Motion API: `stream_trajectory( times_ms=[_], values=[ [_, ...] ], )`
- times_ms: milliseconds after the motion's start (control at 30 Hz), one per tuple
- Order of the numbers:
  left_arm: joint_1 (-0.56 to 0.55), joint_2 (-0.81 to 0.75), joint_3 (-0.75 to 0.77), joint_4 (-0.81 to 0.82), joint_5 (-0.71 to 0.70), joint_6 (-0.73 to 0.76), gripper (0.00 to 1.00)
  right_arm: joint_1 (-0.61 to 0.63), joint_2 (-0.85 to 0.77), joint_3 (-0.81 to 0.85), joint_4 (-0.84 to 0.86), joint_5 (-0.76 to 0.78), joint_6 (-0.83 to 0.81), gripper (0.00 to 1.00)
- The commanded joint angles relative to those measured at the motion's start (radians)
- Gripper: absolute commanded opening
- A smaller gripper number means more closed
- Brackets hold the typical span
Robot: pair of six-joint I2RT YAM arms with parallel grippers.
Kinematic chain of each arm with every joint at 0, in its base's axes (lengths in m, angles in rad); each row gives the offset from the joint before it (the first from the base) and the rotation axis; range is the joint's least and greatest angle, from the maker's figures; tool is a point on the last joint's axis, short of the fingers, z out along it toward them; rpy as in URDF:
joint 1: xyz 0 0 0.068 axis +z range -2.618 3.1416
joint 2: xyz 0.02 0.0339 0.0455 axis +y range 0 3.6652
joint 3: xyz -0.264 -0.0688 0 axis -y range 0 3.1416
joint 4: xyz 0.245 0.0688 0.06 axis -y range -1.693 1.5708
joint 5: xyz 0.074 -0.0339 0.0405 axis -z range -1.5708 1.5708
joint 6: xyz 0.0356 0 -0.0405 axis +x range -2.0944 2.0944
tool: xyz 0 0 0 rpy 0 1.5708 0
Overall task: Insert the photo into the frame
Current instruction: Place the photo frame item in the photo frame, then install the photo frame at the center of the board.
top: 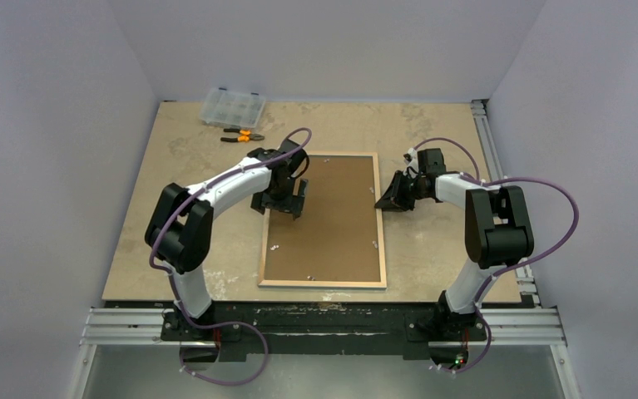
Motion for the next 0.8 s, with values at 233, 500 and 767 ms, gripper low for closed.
stream_trajectory(
  times_ms=[233,500,767],
  values=[
    [0.140,-0.094,-0.173,0.211,0.249,-0.066,0.87,0.008,-0.011,-0.007,-0.012,-0.004,0.000,0.10],
    [0.203,-0.117,-0.316,0.313,0.368,-0.095,0.85,0.020,-0.049,0.004,-0.068,0.039,-0.032,0.40],
    [0.172,-0.218,-0.439,0.329,0.342,-0.112,0.84,0.040,-0.126,-0.022,-0.126,0.060,-0.051,0.54]
  ],
)
